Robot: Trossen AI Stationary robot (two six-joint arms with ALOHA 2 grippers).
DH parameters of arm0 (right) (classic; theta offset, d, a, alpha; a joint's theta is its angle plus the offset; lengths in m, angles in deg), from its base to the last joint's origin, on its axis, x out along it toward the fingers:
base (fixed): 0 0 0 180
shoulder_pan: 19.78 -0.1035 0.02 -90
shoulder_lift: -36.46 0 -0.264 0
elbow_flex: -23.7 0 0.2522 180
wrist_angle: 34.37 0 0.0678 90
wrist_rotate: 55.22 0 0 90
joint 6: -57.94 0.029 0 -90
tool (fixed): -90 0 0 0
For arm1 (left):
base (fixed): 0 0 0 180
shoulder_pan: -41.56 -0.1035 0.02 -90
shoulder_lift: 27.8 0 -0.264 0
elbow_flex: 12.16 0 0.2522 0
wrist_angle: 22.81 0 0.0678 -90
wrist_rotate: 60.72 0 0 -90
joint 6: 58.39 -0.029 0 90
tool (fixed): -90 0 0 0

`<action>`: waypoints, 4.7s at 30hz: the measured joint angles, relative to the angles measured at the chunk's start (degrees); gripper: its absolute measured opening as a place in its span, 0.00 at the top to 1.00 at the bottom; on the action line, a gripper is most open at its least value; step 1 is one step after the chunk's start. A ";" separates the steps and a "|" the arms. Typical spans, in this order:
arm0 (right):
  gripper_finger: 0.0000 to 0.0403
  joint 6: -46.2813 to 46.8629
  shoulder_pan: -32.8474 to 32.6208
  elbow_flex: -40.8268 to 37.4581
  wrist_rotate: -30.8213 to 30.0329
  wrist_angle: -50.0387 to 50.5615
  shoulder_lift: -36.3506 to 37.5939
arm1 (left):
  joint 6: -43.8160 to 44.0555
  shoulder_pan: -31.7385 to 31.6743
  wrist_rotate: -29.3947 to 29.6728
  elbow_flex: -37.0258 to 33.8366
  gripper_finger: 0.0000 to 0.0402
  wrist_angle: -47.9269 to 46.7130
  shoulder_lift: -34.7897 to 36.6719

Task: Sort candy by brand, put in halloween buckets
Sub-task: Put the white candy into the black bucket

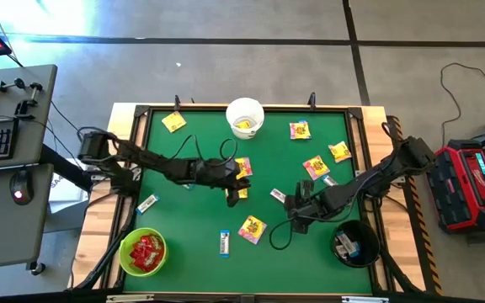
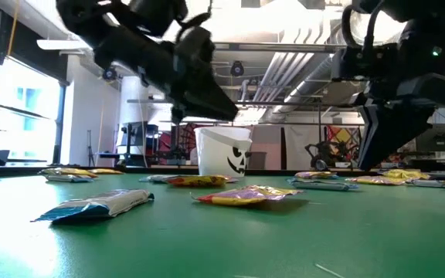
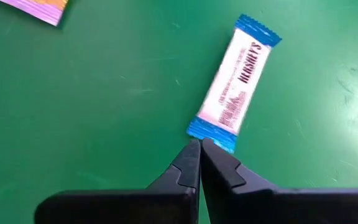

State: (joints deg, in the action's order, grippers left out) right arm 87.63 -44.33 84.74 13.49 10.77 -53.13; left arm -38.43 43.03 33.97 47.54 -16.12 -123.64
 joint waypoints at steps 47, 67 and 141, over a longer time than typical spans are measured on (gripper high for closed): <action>0.63 -42.24 -4.24 -4.68 -15.35 -10.21 -5.00 | 9.45 -7.47 -13.62 18.45 0.97 -5.08 -21.58; 0.63 -42.64 -3.41 -4.68 -15.37 -11.51 -4.99 | 9.82 -6.57 -13.52 22.11 0.97 -4.65 -27.20; 0.99 -30.89 -5.89 1.27 -19.52 -2.07 -5.92 | 0.76 -5.45 -11.13 21.90 0.91 -10.40 -23.59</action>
State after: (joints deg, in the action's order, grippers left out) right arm 56.74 -50.23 86.02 -6.04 8.70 -59.05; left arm -37.67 37.58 22.83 69.44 -26.52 -147.24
